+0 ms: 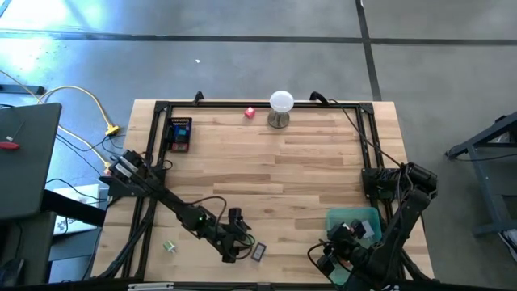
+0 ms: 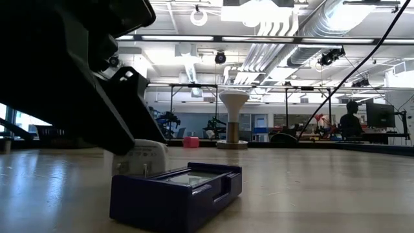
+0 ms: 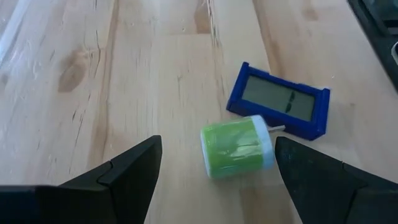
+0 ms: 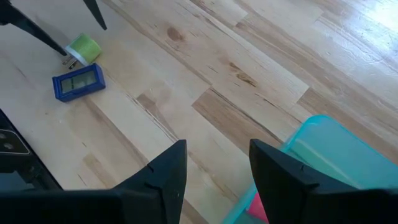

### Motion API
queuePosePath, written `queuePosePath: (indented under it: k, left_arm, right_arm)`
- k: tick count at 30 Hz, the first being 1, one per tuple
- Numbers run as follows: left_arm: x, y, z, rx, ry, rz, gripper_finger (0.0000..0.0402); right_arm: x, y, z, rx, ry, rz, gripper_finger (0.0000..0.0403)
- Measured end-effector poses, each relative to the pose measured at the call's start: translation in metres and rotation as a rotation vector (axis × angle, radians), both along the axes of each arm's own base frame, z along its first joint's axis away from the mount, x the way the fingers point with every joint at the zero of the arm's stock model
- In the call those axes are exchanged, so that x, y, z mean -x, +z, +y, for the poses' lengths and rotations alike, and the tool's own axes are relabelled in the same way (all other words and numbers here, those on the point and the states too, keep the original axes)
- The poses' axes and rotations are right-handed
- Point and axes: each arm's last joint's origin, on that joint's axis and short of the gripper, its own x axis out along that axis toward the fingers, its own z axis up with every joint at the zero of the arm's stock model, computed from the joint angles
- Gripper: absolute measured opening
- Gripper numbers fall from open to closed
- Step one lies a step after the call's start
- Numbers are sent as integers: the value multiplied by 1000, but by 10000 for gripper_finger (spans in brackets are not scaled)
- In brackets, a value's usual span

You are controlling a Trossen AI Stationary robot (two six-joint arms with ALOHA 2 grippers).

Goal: Pick & Place Office items
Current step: Put the right green charger adapter into the green bin

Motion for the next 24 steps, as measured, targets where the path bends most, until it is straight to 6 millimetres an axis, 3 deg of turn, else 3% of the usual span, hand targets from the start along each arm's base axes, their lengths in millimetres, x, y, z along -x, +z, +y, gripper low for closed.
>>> queuePosePath:
  k: [13,24]
  left_arm:
    - [-6,-7,4,46,1,22,246]
    - [-6,-7,4,44,-5,21,148]
  right_arm:
    - [0,0,0,-1,0,-1,161]
    - [0,0,0,-2,0,-2,161]
